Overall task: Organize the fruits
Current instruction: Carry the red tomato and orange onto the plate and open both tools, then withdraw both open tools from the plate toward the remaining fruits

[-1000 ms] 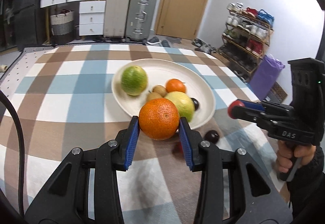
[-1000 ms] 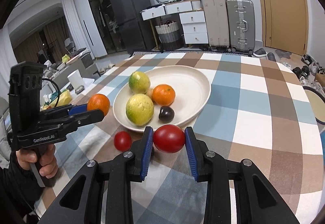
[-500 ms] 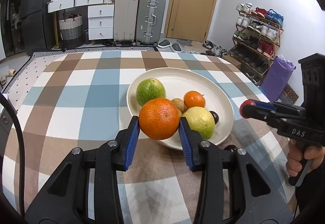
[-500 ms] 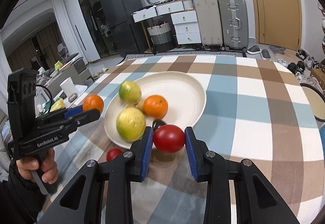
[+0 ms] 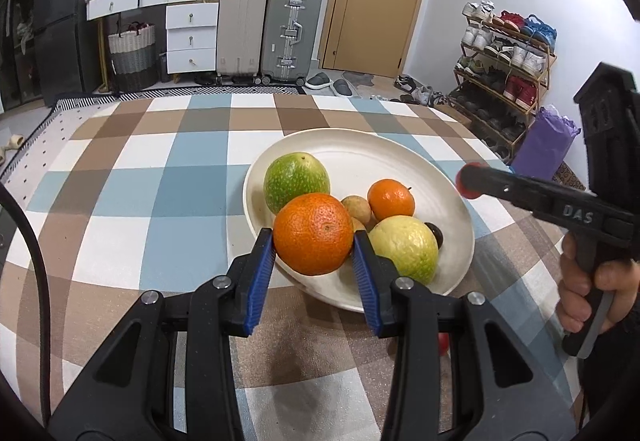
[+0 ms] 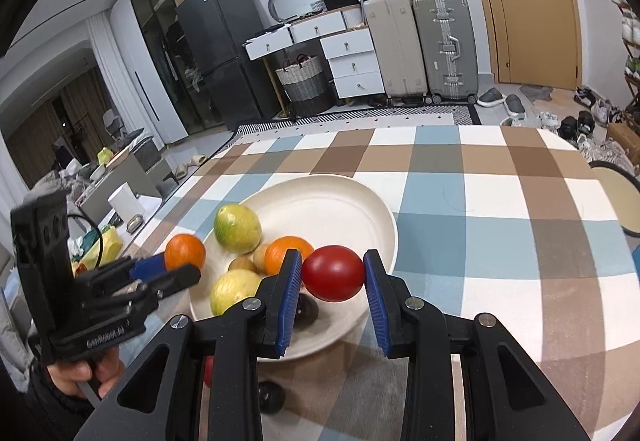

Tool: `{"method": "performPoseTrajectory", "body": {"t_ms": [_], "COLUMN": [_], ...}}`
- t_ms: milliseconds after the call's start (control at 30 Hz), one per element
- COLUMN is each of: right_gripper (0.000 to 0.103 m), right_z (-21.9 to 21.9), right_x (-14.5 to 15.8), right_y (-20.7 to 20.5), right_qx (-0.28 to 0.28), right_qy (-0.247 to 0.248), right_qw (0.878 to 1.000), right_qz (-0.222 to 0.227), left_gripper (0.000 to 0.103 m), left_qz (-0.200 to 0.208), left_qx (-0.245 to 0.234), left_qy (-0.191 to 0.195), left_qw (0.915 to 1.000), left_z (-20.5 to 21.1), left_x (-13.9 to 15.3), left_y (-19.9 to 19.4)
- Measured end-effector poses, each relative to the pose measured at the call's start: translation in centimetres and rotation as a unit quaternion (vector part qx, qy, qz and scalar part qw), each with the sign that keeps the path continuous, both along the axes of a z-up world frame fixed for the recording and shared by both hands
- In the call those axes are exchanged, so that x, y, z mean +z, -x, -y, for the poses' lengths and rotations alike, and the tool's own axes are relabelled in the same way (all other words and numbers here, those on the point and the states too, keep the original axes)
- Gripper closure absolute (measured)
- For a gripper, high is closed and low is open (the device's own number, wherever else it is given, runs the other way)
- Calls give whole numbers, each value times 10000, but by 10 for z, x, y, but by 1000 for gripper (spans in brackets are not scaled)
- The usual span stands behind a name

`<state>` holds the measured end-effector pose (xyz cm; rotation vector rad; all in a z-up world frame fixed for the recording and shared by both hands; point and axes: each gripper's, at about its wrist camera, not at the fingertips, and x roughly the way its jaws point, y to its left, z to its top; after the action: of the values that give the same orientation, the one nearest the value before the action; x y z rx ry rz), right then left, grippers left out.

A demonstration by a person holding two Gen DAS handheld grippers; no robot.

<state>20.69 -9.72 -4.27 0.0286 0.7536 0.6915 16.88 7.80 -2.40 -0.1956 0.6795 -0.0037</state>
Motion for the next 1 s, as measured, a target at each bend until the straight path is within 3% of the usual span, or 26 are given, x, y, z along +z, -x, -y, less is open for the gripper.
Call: {"method": "performPoseTrajectory", "body": {"t_ms": [467, 1000], "right_gripper": [70, 69], "right_z": [-7, -9], "right_x": [-18, -14], "right_y": [-12, -6], "right_qx": [-129, -225], "right_qy": [138, 397], "right_qw": [9997, 9986], "right_qz": [-142, 259], "left_gripper": [67, 67], "left_qz": [-133, 23], "left_qx": [-7, 89], "left_qy": [-198, -181], "left_qw": [9997, 9998], "left_z": [8, 6], "left_x": [-4, 1], "left_y": [-3, 4]}}
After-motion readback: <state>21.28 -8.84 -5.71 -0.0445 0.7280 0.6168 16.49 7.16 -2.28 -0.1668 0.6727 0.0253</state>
